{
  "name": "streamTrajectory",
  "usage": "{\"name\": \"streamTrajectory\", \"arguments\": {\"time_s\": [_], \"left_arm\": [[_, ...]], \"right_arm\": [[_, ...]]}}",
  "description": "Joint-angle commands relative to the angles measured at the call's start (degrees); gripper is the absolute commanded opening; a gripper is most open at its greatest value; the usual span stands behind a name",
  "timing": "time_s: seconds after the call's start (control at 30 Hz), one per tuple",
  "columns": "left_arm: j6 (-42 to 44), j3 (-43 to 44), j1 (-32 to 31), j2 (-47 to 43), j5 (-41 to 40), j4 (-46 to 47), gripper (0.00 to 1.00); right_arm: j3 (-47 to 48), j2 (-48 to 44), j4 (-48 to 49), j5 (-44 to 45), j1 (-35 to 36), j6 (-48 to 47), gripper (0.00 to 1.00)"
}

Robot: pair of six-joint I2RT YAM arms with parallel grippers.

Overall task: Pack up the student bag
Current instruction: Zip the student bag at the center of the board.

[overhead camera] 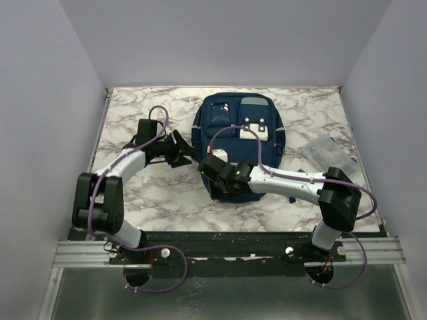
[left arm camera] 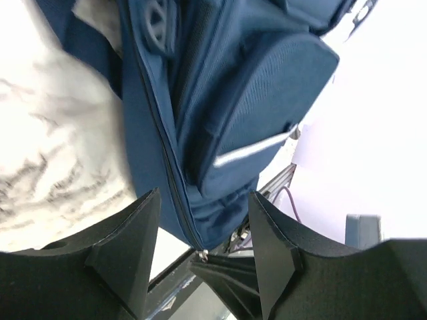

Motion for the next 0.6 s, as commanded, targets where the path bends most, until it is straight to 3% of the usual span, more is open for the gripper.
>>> {"name": "streamTrajectory", "arguments": {"time_s": [0.0, 0.17, 0.33, 0.37, 0.5, 0.57], "left_arm": [[-5.29, -9.61, -3.68, -6.39, -0.62, 3.86, 0.57], [-12.27, -14.74, -8.65, -5.73, -2.08, 9.69, 0.57], [-13.31, -10.54, -12.25, -1.20, -3.13, 11.21, 0.53], [-13.26, -9.77, -12.46, -0.80, -3.70, 11.22, 0.48], [-11.11, -8.50, -9.64, 0.06, -4.48, 11.22, 0.08], [-8.86, -8.37, -6.54, 0.27, -3.50, 11.22, 0.00]], "right_arm": [[2.53, 0.25, -1.19, -3.06, 0.54, -6.55, 0.00], [3.46, 0.16, -1.37, -1.75, 0.52, -8.55, 0.00], [4.97, 1.47, -2.11, -3.38, 0.56, -9.95, 0.00], [5.13, 1.68, -2.36, -3.66, 0.53, -10.06, 0.00], [4.88, 1.21, -3.90, -3.28, 0.56, -10.27, 0.00], [4.79, 0.83, -6.32, -2.23, 0.55, -9.68, 0.00]]}}
